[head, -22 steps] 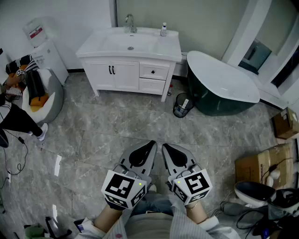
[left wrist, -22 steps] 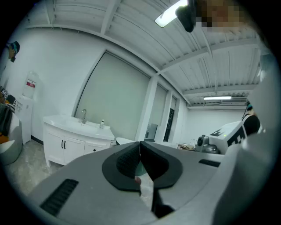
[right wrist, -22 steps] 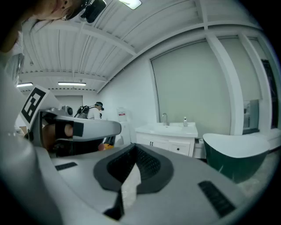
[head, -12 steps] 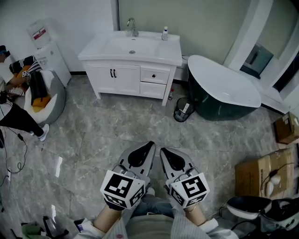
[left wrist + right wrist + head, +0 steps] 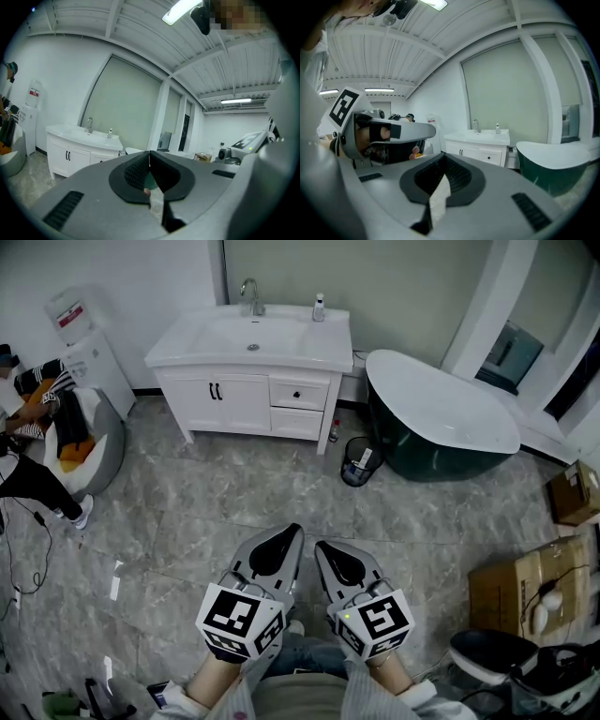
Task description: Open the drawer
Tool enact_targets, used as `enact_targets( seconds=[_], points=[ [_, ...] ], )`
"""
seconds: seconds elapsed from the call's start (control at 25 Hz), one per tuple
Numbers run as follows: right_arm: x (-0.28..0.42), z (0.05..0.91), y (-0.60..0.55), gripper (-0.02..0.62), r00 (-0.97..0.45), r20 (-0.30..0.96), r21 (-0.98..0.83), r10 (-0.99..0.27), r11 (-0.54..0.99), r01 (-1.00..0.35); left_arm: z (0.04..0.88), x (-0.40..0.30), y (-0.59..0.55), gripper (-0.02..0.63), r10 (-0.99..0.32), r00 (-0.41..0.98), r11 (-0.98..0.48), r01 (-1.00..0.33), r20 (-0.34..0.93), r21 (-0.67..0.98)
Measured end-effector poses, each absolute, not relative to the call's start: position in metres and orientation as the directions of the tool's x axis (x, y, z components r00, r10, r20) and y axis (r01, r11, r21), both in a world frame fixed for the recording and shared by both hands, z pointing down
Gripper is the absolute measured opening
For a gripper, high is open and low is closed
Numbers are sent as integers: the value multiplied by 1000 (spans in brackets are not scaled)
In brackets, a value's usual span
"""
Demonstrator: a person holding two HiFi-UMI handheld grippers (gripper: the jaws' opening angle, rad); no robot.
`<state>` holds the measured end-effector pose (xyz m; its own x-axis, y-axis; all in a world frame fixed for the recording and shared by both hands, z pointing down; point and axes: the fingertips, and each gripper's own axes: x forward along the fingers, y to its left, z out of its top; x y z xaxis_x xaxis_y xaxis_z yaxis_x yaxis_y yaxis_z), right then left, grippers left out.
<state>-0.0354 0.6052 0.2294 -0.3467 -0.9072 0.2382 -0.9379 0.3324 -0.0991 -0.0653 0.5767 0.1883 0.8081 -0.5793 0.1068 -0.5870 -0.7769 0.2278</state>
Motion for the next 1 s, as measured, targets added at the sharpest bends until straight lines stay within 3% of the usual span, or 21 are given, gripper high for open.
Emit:
enact_targets(
  seconds=[1.0],
  points=[
    [10, 244, 341, 9, -217, 283, -108, -934, 194, -975, 194, -39, 301, 17, -506, 853, -824, -522, 129, 221]
  ],
)
